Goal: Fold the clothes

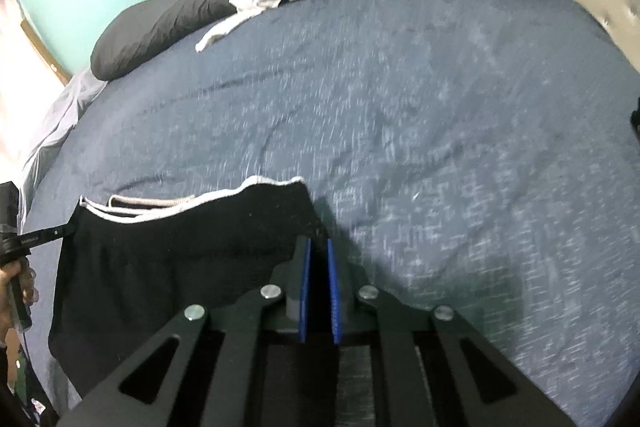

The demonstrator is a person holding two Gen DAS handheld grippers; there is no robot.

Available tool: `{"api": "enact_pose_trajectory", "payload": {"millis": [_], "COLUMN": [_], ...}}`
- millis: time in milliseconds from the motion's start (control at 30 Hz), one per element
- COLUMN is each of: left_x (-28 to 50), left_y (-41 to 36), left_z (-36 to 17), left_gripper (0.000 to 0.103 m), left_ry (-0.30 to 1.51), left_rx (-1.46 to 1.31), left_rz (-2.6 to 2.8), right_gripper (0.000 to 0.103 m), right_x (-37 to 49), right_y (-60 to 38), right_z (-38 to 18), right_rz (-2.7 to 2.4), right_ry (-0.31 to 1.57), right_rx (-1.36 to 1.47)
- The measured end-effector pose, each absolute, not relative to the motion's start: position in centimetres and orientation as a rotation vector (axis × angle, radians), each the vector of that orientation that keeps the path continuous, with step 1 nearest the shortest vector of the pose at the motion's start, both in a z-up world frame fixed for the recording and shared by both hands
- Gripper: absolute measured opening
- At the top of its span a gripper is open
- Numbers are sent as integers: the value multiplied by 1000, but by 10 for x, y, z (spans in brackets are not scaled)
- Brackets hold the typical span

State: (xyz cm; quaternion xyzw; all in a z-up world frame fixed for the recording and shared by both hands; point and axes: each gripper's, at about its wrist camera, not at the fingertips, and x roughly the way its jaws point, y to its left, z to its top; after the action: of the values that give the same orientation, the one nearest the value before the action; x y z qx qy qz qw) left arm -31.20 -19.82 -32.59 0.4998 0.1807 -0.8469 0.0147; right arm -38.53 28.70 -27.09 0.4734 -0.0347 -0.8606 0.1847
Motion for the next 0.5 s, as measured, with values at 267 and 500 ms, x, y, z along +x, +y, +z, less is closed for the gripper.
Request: {"api": "enact_pose_trajectory", "payload": {"millis": [267,500], "left_x": [-316,-316], "left_y": [-208,-208], "left_z": [-342,-344], "left_gripper": [7,9], "left_ry": [599,616], "left_rx": [1578,1606], "left_rz": [-2603,-2597], "right_gripper": [7,9], "right_x": [-393,-399], "right_y": [289,290], "right_z": [-281,-296], "right_rz": [-2465,-2409], "right_ry": [-82,-162], "right_rx": [1348,1399]}}
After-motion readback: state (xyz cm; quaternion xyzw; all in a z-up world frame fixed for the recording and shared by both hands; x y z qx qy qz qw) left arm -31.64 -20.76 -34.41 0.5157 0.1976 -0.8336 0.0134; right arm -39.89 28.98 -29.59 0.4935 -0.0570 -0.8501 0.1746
